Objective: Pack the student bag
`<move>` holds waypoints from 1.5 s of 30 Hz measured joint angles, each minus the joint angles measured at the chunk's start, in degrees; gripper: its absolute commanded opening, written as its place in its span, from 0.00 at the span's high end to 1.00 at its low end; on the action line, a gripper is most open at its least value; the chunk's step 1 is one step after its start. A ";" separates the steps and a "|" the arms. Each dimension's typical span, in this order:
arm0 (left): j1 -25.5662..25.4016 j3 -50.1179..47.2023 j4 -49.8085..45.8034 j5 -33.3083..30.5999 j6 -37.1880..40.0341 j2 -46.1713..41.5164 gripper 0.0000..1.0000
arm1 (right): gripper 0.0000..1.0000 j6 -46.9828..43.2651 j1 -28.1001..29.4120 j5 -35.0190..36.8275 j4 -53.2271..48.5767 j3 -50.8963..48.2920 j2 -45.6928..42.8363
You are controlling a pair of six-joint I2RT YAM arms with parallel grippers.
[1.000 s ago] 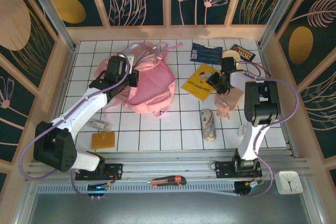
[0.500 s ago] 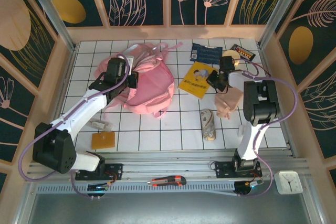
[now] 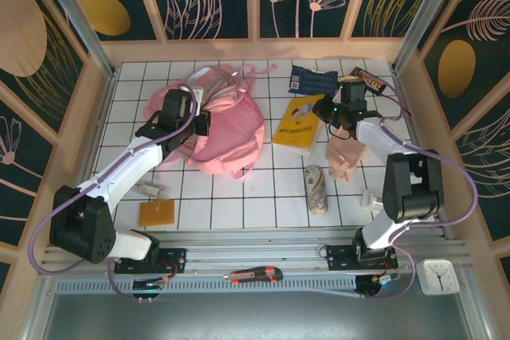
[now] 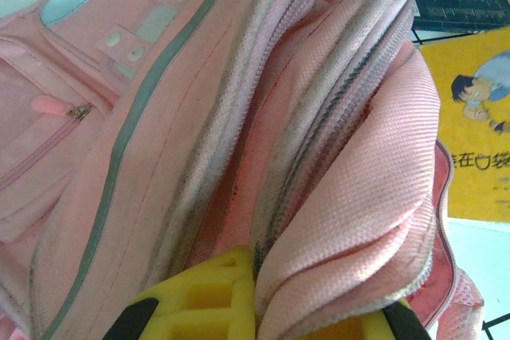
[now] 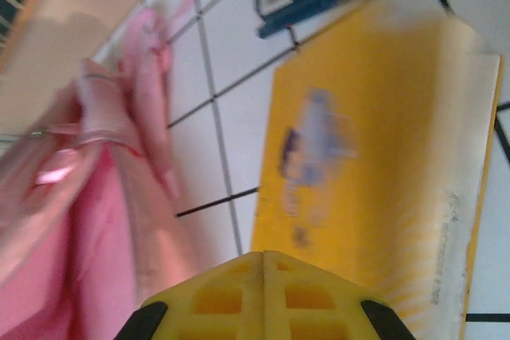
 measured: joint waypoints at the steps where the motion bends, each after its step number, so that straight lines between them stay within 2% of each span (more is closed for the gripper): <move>1: 0.00 -0.26 0.15 0.00 0.00 0.00 0.96 | 1.00 0.15 0.07 -0.61 0.15 0.15 -0.92; 7: 0.00 -1.88 1.62 0.22 0.02 0.00 0.96 | 0.98 1.81 1.18 -3.91 -1.22 4.90 -3.28; 9: 0.00 -2.82 2.56 0.44 0.00 -0.09 0.96 | 0.69 2.10 1.38 -4.22 -4.22 7.74 -2.60; 11: 0.00 -3.74 3.23 0.98 -0.04 -0.11 0.95 | 0.51 1.60 1.22 -3.37 -7.41 10.23 -0.85; 13: 0.00 -4.48 4.09 1.68 -0.46 -0.09 0.95 | 0.42 0.31 0.55 -2.49 -9.81 11.10 1.99; 16: -0.20 -4.55 5.86 2.19 -1.57 0.98 0.95 | 0.36 -2.27 -1.20 -1.18 -13.77 11.32 8.13; 21: -3.32 -1.42 9.01 3.08 -2.23 9.46 0.95 | 0.35 -7.04 -3.34 -1.03 -17.75 11.39 17.64; 29: -8.50 8.48 11.39 4.04 -1.97 25.11 0.97 | 0.39 -12.39 -4.44 -6.08 -18.03 12.72 22.18; 32: -9.09 11.47 10.99 5.33 -1.14 28.59 0.98 | 0.44 -14.43 -4.59 -9.25 -15.89 12.87 23.15; 34: -9.27 13.29 10.60 5.99 -0.42 30.53 0.99 | 0.52 -15.28 -4.59 -11.30 -13.90 12.63 23.45; 36: -9.51 14.56 10.34 6.36 0.28 32.13 0.99 | 0.64 -16.04 -4.61 -13.49 -11.23 11.67 23.47; 39: -9.81 14.91 10.32 6.51 0.85 32.94 0.99 | 0.72 -16.48 -4.63 -16.04 -7.19 9.40 23.45; 45: -9.86 14.88 9.99 6.49 1.99 33.00 1.00 | 0.71 -16.35 -4.96 -20.00 -1.88 5.81 22.75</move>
